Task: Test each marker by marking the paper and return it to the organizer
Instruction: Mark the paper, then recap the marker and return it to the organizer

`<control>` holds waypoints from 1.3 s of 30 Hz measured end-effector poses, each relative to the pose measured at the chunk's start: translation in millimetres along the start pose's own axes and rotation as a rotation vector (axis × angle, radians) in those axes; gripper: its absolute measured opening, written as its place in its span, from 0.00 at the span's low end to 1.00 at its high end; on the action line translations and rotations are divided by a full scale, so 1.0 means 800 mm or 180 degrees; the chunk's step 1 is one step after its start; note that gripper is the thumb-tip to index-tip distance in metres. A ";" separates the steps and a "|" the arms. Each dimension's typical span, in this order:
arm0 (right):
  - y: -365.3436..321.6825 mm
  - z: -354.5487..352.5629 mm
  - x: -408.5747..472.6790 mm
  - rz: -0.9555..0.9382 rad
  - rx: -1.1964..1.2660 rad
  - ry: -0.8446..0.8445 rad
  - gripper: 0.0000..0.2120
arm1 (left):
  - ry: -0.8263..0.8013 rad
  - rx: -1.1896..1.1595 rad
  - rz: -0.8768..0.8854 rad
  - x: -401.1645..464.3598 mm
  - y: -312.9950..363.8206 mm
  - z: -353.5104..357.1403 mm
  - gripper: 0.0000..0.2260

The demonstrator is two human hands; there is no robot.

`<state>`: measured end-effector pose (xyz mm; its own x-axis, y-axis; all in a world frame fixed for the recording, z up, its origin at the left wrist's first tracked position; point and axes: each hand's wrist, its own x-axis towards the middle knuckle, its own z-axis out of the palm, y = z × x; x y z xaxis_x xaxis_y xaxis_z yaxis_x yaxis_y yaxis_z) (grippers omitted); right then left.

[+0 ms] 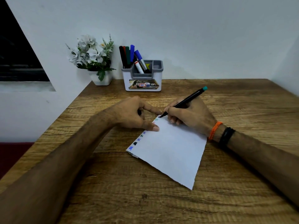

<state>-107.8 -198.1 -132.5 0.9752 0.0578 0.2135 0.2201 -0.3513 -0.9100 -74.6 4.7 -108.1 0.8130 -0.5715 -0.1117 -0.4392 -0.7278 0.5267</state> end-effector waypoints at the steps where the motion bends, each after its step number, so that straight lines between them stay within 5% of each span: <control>1: 0.001 0.000 0.001 0.0017 0.0010 0.0053 0.04 | 0.0007 0.0009 -0.0004 0.000 0.000 0.000 0.32; 11: -0.004 -0.006 0.002 0.0187 0.0727 0.0177 0.06 | 0.0064 -0.0171 0.0027 -0.002 0.000 -0.001 0.32; 19: -0.017 -0.019 0.004 0.0409 0.1516 -0.0196 0.14 | 0.0845 -0.1213 -0.0063 -0.006 -0.002 -0.011 0.14; 26: -0.022 -0.025 0.002 0.0307 0.1563 -0.0093 0.09 | 0.1111 -0.1643 0.0272 -0.008 0.000 -0.004 0.14; 33: -0.020 -0.025 0.003 0.0207 0.1361 -0.0094 0.06 | 0.1422 -0.1700 0.0000 -0.003 0.001 -0.003 0.19; 39: -0.018 -0.025 0.002 0.0184 0.1471 -0.0197 0.09 | 0.1594 -0.1437 0.0160 -0.005 0.005 -0.003 0.10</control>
<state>-109.9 -211.8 -111.8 0.9826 0.1110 0.1491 0.1386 0.0965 -0.9856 -78.5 5.1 -103.2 0.9225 -0.2768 0.2689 -0.3669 -0.4130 0.8336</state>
